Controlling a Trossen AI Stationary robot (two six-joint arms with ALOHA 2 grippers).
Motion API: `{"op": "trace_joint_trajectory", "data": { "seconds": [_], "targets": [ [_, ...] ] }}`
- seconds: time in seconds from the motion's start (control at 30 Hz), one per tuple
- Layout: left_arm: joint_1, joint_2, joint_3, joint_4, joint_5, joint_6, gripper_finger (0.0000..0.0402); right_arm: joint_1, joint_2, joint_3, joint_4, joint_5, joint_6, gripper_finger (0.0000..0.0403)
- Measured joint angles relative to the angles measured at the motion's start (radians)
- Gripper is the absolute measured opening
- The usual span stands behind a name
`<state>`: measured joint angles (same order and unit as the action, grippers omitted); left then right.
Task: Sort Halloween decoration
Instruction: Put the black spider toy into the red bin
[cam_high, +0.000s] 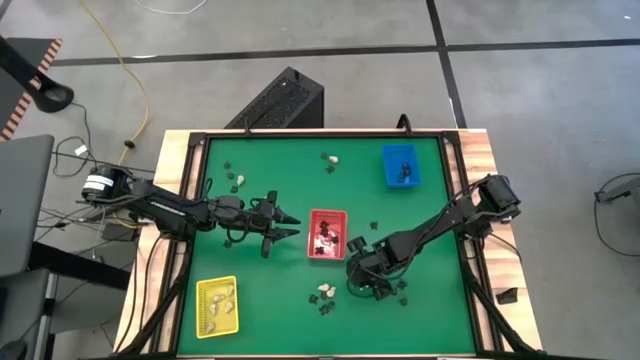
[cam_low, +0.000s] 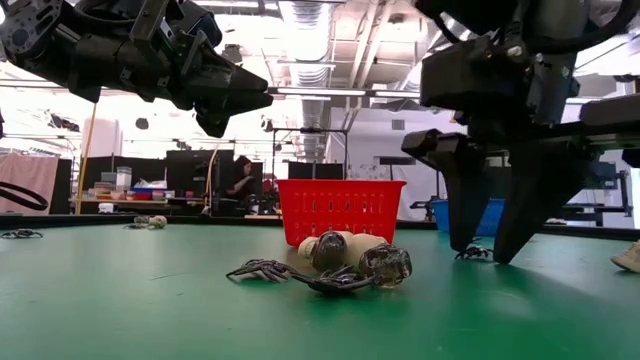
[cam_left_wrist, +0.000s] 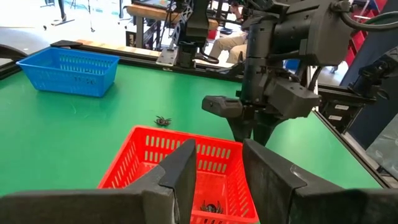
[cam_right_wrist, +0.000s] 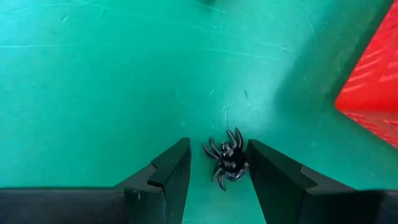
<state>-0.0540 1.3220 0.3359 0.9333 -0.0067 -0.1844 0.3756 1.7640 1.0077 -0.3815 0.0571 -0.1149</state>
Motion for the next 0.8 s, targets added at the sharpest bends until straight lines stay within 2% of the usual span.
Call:
{"op": "trace_joint_trajectory", "data": {
  "seconds": [0.3,0.63,0.8],
  "targets": [
    [0.0,0.0,0.0,-0.001,0.0,0.0,0.0119,-0.055,0.036,0.002,-0.007,-0.044,-0.02,0.0181],
    [0.0,0.0,0.0,-0.001,0.0,0.006,0.0119,-0.065,-0.039,-0.004,-0.029,-0.022,-0.017,0.0095],
    [0.0,0.0,0.0,-0.001,0.0,0.006,0.0119,-0.064,-0.081,-0.004,-0.028,-0.02,-0.017,0.0072]
  ]
}}
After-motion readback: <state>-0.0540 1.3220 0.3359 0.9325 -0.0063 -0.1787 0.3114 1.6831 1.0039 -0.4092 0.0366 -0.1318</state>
